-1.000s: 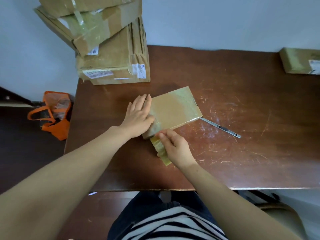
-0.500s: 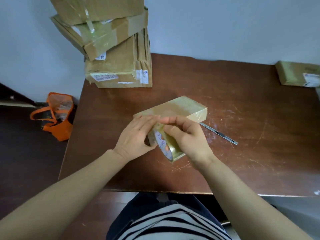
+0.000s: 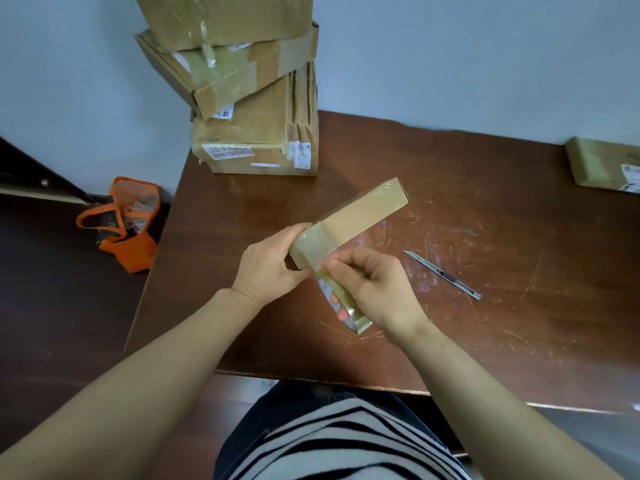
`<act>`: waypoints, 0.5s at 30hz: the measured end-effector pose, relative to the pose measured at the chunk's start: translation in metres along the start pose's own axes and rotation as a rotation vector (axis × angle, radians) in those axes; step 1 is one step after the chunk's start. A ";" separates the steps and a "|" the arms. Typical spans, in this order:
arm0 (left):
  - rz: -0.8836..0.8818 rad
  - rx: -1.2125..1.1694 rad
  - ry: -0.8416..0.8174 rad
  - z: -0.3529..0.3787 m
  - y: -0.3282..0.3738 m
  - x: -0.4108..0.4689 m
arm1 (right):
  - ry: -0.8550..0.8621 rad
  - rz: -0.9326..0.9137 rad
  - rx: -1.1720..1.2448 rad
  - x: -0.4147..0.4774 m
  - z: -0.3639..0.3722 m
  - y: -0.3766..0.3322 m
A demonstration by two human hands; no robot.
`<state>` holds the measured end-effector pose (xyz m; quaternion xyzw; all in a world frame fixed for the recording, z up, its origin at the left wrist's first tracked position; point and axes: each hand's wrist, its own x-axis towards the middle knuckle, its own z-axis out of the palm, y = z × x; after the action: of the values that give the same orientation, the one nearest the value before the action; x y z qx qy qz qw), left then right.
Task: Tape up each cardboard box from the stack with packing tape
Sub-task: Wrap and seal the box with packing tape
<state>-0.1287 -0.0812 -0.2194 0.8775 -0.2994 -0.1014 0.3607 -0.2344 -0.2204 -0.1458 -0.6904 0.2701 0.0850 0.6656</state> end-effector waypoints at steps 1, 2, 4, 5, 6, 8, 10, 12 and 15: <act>-0.025 -0.011 -0.007 0.000 0.000 0.001 | 0.003 0.027 0.012 0.003 0.000 0.006; -0.057 -0.028 -0.012 0.000 0.001 0.002 | 0.006 0.047 0.009 0.008 0.000 0.012; -0.105 -0.045 -0.033 -0.002 0.001 0.006 | -0.006 0.078 0.003 0.021 0.002 0.018; -0.117 -0.042 -0.061 -0.004 -0.001 0.008 | -0.017 0.087 0.014 0.028 0.003 0.019; -0.121 -0.033 -0.100 -0.008 -0.001 0.011 | -0.031 0.091 0.018 0.034 0.005 0.019; -0.049 0.073 -0.140 -0.015 0.000 0.016 | -0.060 0.088 0.006 0.042 0.008 0.017; 0.187 0.333 -0.134 -0.020 0.004 0.019 | -0.082 0.078 0.025 0.047 0.009 0.015; 0.415 0.553 -0.144 -0.020 0.007 0.016 | -0.092 0.062 0.046 0.050 0.009 0.016; 0.503 0.698 -0.248 -0.015 0.002 0.013 | -0.094 0.038 0.015 0.055 0.008 0.014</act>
<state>-0.1133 -0.0819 -0.2065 0.8276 -0.5610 -0.0079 0.0181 -0.1936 -0.2268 -0.1848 -0.6753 0.2522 0.1278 0.6812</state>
